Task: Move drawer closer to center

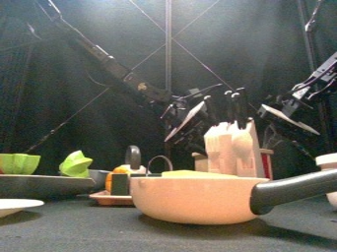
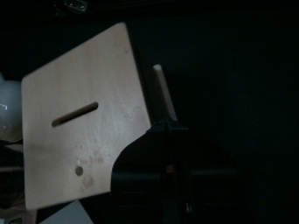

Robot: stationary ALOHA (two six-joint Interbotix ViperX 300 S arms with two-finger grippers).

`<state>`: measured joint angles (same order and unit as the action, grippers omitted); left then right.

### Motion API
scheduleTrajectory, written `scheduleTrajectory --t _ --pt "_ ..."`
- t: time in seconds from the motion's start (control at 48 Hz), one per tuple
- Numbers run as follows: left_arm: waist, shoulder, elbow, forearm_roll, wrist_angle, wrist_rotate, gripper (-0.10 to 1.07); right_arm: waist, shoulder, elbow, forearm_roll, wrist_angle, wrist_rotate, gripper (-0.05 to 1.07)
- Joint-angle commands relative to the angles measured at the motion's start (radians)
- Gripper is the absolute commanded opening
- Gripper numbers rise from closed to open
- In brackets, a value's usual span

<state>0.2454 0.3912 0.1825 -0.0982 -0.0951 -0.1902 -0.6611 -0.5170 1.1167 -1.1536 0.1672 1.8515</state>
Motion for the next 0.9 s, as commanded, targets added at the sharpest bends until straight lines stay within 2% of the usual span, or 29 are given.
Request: scheduleTrajectory --t 0.0,0.292,0.5,0.875 --pt "-0.006 -0.078 -0.014 0.003 -0.025 -0.002 0.60 0.058 -0.029 -0.015 0.005 0.015 0.002 0.41" --pt "0.008 -0.097 0.049 -0.029 -0.081 -0.005 0.60 0.091 -0.041 -0.006 0.026 0.037 0.000 0.41" --pt "0.038 -0.094 0.057 -0.037 -0.080 -0.005 0.60 0.091 -0.041 -0.003 0.028 0.084 0.000 0.41" --pt "0.101 -0.075 0.063 -0.054 -0.080 -0.005 0.59 0.107 -0.041 -0.002 0.032 0.086 0.000 0.41"
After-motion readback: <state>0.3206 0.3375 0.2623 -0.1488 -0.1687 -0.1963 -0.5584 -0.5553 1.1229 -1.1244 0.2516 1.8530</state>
